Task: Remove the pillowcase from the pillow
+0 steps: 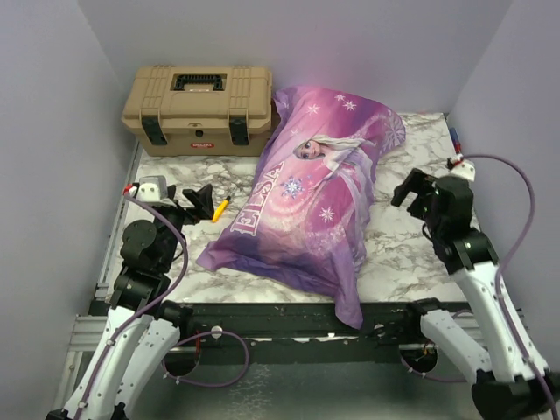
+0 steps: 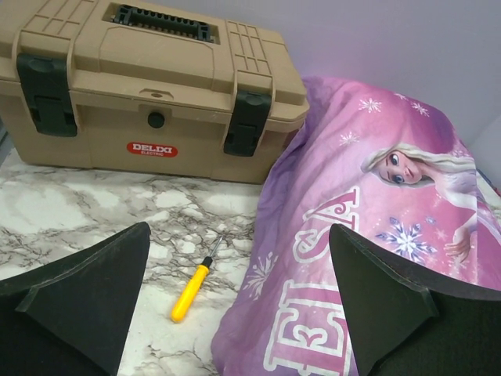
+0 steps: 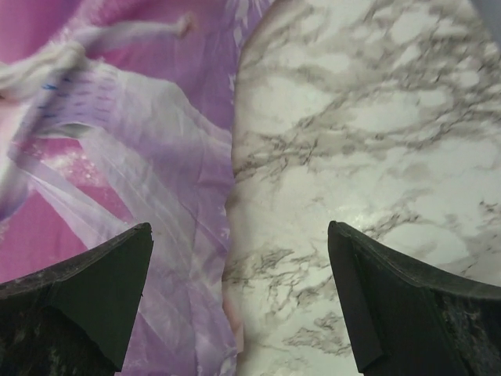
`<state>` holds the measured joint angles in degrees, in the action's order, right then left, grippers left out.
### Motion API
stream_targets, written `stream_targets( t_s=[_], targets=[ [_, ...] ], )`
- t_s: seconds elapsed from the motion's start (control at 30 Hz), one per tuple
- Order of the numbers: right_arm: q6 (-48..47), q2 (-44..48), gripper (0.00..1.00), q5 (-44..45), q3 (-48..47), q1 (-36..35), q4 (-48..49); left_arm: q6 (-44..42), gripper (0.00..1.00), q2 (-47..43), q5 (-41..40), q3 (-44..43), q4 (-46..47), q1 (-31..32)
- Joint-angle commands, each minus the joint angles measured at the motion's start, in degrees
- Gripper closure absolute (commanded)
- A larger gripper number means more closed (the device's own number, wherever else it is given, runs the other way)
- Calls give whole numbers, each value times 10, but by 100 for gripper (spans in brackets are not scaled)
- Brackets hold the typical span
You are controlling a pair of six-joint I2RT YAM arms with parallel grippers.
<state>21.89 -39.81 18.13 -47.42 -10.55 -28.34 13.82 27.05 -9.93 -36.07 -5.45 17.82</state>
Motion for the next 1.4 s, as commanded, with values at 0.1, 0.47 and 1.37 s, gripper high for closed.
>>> stream_targets(
  t_s=[0.1, 0.47, 1.37],
  targets=[
    [86, -203, 0, -124, -82, -2, -69, -11, 3, -10, -22, 10, 0, 22],
    [135, -270, 0, -334, -71, -2, 100, -14, 3, -9, -18, 11, 0, 39],
    [122, -306, 100, -260, -101, -2, 81, -18, 3, -38, -39, 14, -11, 40]
  ],
)
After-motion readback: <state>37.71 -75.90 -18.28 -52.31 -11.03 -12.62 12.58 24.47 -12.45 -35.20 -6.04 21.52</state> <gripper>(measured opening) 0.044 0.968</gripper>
